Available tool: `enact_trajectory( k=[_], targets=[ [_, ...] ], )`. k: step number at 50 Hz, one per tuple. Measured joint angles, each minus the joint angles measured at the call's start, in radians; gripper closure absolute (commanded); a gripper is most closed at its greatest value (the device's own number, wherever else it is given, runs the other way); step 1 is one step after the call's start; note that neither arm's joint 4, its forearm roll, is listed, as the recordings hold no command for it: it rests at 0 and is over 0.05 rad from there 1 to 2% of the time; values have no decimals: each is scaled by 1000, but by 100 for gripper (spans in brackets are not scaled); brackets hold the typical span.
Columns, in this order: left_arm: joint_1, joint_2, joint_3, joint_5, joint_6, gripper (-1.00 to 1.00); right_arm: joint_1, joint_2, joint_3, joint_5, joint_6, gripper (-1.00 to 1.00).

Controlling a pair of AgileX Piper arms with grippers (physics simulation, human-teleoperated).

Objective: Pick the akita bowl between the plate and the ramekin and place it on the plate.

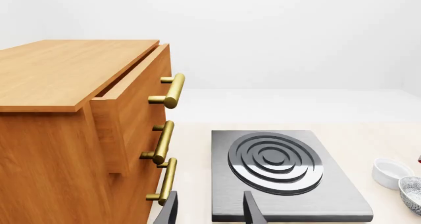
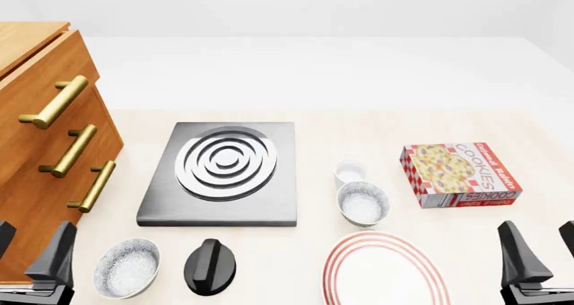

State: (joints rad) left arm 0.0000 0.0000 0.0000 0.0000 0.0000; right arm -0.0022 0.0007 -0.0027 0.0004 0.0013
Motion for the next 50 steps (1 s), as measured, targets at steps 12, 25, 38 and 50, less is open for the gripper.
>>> enact_trajectory(
  k=[12,25,38,50],
  targets=[
    [0,0,0,0,0,-100,29,1,-67,50,1,-100],
    [0,0,0,0,0,-100,102,20,-312,193,-63,-100],
    [0,0,0,0,0,-100,190,187,-608,298,-119,-100],
    [0,0,0,0,0,-100,239,401,-888,438,-131,-100]
  ],
)
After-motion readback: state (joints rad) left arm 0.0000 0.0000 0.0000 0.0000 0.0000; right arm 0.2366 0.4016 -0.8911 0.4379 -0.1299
